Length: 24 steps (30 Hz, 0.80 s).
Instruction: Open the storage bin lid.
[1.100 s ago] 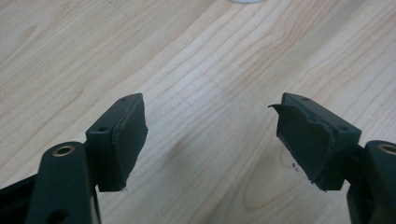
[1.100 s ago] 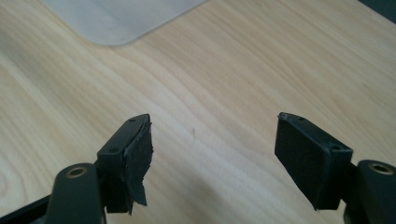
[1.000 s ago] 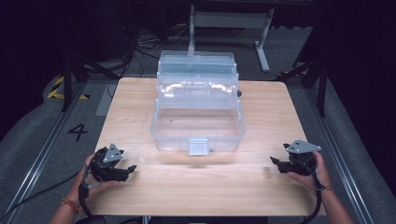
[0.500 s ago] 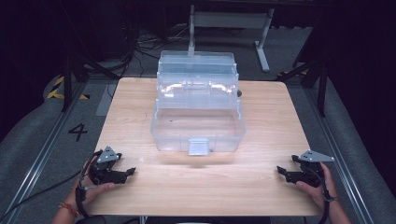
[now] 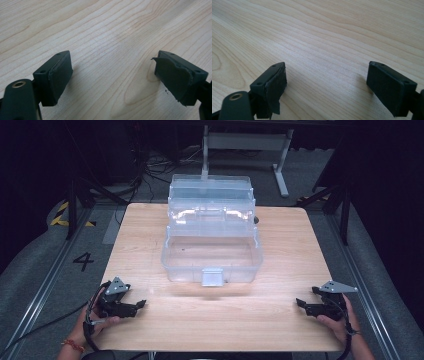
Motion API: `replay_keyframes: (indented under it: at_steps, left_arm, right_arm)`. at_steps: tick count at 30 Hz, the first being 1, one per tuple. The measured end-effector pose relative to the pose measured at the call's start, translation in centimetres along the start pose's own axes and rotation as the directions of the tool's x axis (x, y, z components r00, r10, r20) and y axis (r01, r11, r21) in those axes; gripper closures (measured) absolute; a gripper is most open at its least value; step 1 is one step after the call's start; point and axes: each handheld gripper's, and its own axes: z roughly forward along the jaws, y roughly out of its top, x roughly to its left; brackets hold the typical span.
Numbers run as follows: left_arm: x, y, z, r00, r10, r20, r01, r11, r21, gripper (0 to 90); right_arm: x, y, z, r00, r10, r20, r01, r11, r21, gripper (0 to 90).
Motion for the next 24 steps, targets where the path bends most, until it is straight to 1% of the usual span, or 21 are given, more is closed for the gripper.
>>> replay_keyframes:
  at_steps: [11,12,13,24]
  left_arm:
    - [-0.01,0.01,0.0,1.0,-0.001,0.0,0.001,1.0,0.001,14.9]
    - [0.08,0.03,0.01,0.9999,0.012,-0.005,-0.012,0.9999,-0.003,14.9]
    - [0.05,0.03,0.0,1.0,0.008,-0.002,-0.008,1.0,-0.001,14.9]
    - [0.07,0.04,0.01,0.9999,0.011,-0.004,-0.011,0.9999,-0.002,14.7]
  right_arm:
    - [0.0,0.0,0.0,1.0,0.0,0.0,0.0,1.0,0.0,16.8]
    - [0.0,0.0,0.0,1.0,0.0,0.0,0.0,1.0,0.0,16.8]
    - [0.0,0.0,0.0,1.0,0.0,0.0,0.0,1.0,0.0,16.8]
    - [-0.03,0.01,0.01,1.0,0.004,0.004,-0.004,1.0,0.001,16.5]
